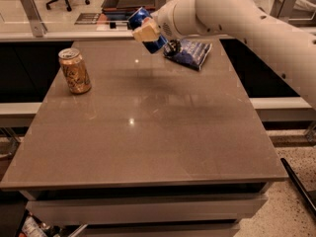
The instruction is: Place pepsi can upright
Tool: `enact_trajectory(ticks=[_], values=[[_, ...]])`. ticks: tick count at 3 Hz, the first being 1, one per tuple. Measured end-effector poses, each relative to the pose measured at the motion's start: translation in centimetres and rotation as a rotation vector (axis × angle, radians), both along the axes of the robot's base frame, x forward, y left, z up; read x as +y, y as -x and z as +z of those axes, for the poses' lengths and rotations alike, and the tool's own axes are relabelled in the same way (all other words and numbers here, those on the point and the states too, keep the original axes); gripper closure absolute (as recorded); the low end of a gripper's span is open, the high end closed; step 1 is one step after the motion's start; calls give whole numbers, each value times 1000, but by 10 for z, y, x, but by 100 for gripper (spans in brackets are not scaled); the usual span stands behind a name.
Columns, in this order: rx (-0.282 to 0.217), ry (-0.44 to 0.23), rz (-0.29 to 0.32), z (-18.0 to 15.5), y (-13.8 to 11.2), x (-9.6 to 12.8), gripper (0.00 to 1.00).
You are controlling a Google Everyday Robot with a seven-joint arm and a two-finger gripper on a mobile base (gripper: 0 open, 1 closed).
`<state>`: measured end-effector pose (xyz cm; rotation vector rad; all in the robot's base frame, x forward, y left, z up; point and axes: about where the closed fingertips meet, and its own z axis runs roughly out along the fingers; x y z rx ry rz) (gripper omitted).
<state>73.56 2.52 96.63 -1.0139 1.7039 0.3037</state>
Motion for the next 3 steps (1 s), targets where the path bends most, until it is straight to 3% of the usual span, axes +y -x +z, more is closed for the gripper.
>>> enact_trajectory(ticks=[2,3], values=[[-98,-84,93,-11,10,16,100],[-122,-137,128,-19,8,20,100]])
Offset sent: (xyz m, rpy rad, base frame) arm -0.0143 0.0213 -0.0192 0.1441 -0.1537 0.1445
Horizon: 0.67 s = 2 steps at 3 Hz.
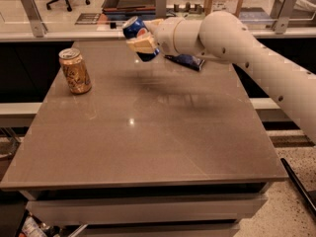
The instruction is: Place pepsi can upright
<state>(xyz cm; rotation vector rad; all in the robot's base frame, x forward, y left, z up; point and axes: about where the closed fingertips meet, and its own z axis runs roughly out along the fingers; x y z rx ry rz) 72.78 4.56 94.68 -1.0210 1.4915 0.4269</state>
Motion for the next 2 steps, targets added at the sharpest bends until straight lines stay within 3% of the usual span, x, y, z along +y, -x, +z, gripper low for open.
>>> enact_trajectory(ticks=[2], values=[[31,-99,51,-30,-17,1,100]])
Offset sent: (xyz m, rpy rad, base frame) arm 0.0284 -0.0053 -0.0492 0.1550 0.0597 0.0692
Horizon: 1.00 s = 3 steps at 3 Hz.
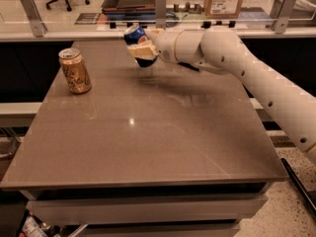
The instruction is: Place pepsi can upright
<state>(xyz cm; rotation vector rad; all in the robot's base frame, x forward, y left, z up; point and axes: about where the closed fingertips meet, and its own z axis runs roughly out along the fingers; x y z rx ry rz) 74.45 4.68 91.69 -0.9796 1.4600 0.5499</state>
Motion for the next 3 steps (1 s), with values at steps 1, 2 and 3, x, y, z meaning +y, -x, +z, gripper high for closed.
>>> enact_trajectory(ticks=[1,2,3], values=[[17,-32,9,-13,-3,-1,100],[26,-70,15,-26,-4,-1,100],[34,-115,14,-40,-5,-3,100]])
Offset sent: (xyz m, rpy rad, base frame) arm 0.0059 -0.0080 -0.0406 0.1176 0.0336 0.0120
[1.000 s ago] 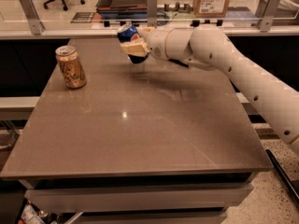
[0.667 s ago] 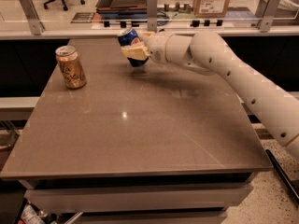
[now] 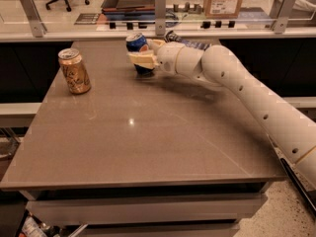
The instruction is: Place pepsi can upright
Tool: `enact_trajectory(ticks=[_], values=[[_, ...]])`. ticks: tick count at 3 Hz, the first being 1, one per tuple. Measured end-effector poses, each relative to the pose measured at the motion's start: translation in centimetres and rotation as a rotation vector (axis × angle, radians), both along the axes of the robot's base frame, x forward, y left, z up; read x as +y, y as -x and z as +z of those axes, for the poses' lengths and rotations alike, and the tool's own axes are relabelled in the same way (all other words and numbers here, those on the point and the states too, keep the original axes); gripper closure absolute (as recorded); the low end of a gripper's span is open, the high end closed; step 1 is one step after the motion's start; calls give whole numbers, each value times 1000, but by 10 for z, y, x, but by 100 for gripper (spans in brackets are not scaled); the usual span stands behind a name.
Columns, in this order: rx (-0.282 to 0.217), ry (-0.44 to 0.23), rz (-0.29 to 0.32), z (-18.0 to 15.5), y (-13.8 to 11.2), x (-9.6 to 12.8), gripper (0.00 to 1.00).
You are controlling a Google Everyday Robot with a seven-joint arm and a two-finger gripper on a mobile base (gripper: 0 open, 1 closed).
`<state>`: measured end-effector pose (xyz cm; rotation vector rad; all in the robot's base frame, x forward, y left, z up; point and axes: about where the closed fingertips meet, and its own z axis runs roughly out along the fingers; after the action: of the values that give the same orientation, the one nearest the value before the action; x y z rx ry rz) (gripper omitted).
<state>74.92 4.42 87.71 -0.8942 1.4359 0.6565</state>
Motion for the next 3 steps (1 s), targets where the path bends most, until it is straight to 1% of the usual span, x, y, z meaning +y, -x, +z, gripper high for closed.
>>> enact_trajectory(ticks=[1,2,3], values=[[0,-1,0,3,0,0,100],[0,-1,0,4,0,0,85],[0,-1,0,4,0,0,61]])
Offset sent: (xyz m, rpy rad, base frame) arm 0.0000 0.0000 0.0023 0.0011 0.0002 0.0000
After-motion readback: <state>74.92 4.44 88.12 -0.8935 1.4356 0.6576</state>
